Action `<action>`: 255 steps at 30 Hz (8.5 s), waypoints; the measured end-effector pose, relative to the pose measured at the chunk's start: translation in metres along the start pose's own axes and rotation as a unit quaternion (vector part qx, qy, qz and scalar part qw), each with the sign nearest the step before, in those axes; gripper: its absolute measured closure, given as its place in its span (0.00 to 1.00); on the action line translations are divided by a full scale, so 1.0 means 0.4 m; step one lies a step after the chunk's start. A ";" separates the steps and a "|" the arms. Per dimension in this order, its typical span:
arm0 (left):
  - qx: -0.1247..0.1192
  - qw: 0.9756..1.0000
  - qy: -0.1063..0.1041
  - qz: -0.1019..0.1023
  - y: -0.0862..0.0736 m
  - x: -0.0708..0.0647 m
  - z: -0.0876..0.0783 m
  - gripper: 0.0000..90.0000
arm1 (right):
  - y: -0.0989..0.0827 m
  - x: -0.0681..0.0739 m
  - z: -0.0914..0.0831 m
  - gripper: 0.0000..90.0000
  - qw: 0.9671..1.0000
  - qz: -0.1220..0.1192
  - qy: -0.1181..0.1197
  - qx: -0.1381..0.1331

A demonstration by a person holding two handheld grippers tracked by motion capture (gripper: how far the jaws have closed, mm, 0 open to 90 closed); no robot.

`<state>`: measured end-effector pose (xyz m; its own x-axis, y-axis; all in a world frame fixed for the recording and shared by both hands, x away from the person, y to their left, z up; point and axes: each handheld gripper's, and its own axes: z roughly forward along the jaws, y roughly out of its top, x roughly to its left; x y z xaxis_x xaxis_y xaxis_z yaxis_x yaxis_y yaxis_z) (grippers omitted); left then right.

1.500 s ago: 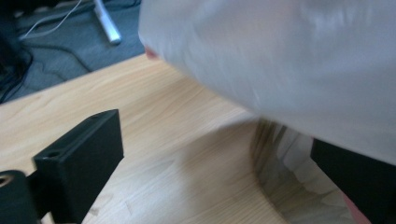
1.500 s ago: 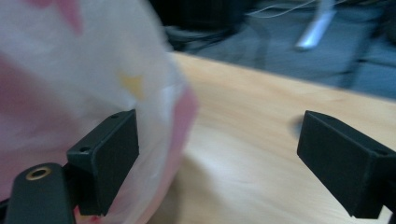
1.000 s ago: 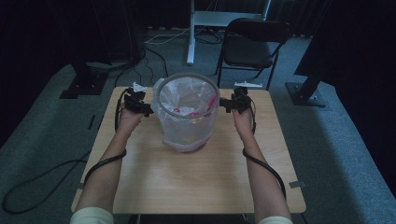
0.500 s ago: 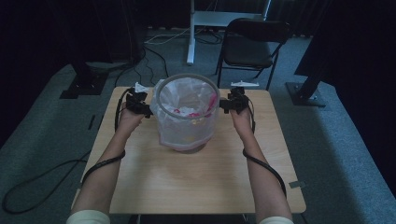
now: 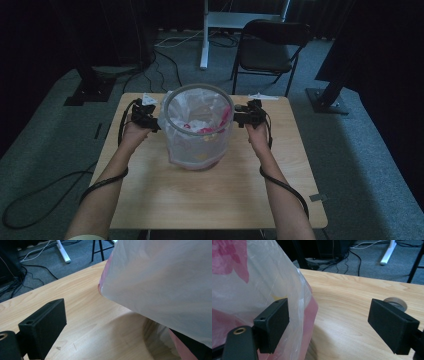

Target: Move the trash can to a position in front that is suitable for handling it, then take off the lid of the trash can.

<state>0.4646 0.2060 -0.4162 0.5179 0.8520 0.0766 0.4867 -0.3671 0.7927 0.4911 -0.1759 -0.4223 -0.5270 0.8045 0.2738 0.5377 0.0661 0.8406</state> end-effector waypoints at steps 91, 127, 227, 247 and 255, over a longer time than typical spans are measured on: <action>0.015 0.998 -0.062 -0.027 -0.383 -0.074 -0.286 0.00 | -0.291 0.133 -0.264 0.20 0.994 -0.034 0.101 0.037; 0.086 0.992 -0.081 -0.052 -0.553 -0.079 -0.219 0.00 | -0.308 0.063 -0.397 0.12 0.992 -0.018 0.123 0.014; 0.089 0.990 -0.104 -0.026 -0.553 -0.098 -0.222 0.00 | 0.108 0.402 -0.180 0.90 0.951 -0.212 0.174 0.142; 0.090 0.990 -0.101 -0.028 -0.553 -0.097 -0.222 0.00 | 0.157 0.393 -0.242 0.92 0.961 -0.171 0.196 0.094; 0.090 0.990 -0.101 -0.030 -0.553 -0.097 -0.223 0.00 | 0.180 0.382 -0.264 0.92 0.962 -0.127 0.228 0.077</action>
<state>0.2741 0.2875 -0.5406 0.6050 0.7894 -0.1039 0.6290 -0.3938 0.6704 0.3796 -0.1105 -0.2704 -0.8691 0.4114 0.2747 0.4263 0.3409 0.8379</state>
